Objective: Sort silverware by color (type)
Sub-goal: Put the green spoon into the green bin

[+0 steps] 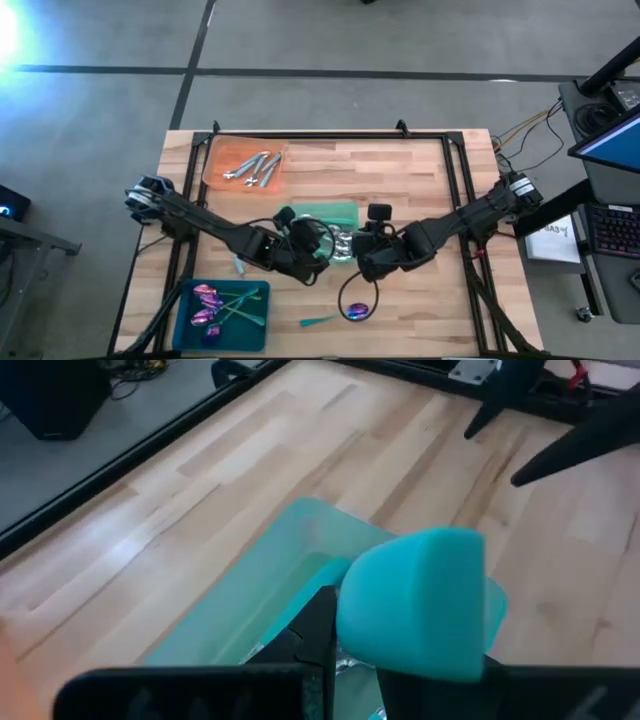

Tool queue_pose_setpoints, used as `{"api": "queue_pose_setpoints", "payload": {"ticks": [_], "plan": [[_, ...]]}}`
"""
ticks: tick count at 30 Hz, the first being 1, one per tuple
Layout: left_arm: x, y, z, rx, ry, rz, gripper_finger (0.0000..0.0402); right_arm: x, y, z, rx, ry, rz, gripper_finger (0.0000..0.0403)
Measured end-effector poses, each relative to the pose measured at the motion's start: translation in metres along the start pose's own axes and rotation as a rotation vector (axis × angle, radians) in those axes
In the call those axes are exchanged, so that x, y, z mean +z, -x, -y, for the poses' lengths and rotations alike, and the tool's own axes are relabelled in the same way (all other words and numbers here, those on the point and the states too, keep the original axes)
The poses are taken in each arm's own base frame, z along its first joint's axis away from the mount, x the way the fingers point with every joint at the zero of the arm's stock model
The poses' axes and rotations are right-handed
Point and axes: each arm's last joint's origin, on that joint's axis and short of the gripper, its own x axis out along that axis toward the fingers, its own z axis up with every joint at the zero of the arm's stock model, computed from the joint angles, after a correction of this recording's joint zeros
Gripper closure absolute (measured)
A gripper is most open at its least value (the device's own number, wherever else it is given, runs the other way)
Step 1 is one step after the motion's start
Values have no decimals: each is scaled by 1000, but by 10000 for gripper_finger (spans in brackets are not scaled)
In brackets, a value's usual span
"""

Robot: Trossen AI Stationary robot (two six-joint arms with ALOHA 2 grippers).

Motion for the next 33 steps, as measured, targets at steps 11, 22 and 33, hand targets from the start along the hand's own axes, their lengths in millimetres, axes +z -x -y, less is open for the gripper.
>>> {"api": "queue_pose_setpoints", "payload": {"ticks": [11,22,33], "plan": [[-12,-23,13,15,7,-6,365,0,-1,2,-5,-1,-8,276],[-11,-23,15,-35,11,-41,361,-1,-1,2,-4,0,-13,271],[-17,-23,14,-86,-81,-136,289,-1,-1,2,-4,-7,-13,270]]}}
